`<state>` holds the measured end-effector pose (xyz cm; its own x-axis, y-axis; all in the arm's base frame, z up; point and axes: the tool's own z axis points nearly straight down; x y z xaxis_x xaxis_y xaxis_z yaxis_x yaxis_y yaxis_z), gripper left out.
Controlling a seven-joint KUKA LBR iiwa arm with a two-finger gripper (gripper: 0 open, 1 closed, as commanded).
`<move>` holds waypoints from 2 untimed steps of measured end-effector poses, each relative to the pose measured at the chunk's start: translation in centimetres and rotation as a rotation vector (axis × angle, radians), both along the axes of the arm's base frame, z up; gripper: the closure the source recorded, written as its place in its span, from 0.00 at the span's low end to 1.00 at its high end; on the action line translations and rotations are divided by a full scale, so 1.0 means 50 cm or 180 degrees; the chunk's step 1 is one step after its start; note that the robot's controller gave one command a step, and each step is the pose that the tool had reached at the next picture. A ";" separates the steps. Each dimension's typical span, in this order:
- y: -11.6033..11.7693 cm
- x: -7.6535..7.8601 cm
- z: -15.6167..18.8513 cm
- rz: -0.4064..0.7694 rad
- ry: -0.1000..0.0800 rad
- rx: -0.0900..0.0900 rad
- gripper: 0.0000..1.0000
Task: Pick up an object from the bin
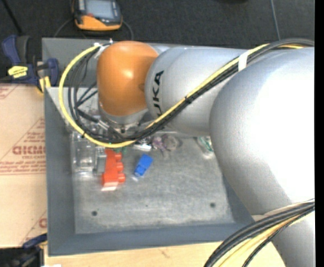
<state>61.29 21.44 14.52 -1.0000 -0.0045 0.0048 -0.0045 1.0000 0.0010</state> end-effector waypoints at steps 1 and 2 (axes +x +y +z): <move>-0.080 -0.005 -0.129 0.1924 -0.0121 0.0009 0.00; -0.059 -0.029 -0.085 0.3308 -0.0045 0.0000 0.00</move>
Offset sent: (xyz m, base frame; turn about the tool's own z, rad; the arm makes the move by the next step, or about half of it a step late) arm -0.0117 -0.0422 -0.0752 -0.6081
